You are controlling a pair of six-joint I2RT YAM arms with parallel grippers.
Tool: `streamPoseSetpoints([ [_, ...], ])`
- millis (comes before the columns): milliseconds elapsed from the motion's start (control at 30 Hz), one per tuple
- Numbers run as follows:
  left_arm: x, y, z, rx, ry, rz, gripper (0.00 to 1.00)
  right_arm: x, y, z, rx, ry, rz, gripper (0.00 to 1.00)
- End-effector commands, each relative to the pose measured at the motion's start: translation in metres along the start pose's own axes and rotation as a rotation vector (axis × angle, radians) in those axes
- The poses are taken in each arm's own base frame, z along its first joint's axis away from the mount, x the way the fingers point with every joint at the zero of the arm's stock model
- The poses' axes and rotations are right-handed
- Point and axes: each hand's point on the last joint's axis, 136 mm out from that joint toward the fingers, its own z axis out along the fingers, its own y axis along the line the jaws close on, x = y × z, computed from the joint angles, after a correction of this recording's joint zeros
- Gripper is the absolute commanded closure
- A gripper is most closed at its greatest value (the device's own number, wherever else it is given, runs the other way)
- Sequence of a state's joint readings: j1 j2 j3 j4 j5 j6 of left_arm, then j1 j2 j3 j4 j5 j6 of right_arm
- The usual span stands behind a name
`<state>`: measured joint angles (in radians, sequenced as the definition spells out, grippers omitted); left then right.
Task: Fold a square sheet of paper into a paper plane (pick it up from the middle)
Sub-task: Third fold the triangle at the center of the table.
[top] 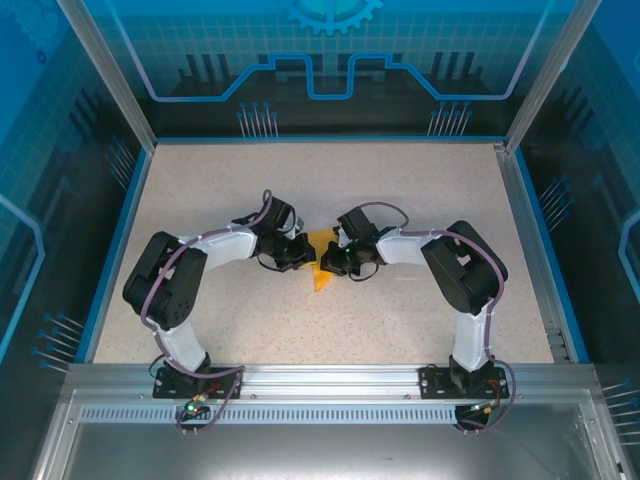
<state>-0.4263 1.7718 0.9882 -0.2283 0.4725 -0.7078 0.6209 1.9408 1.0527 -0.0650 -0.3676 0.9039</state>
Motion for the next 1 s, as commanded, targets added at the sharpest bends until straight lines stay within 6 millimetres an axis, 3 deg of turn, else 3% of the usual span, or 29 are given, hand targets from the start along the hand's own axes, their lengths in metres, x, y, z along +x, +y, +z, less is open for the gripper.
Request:
streamPoseSetpoints([
  [0, 0.001, 0.001, 0.007, -0.014, 0.024, -0.003, 0.94, 0.014, -0.039, 0.011, 0.118, 0.047, 0.057, 0.98],
  [300, -0.005, -0.001, 0.015, -0.016, 0.025, 0.004, 0.95, 0.013, -0.039, 0.011, 0.118, 0.046, 0.058, 0.98],
  [700, -0.012, 0.027, 0.025, -0.13, -0.006, -0.022, 0.95, 0.011, -0.032, 0.007, 0.091, 0.028, 0.051, 0.98],
  [867, -0.01, 0.037, 0.026, -0.171, -0.005, -0.025, 0.96, 0.006, -0.018, 0.0, 0.039, 0.006, 0.03, 0.98],
  [967, -0.01, 0.041, 0.026, -0.19, -0.005, -0.023, 0.97, -0.006, -0.003, -0.015, -0.038, -0.037, 0.006, 0.97],
])
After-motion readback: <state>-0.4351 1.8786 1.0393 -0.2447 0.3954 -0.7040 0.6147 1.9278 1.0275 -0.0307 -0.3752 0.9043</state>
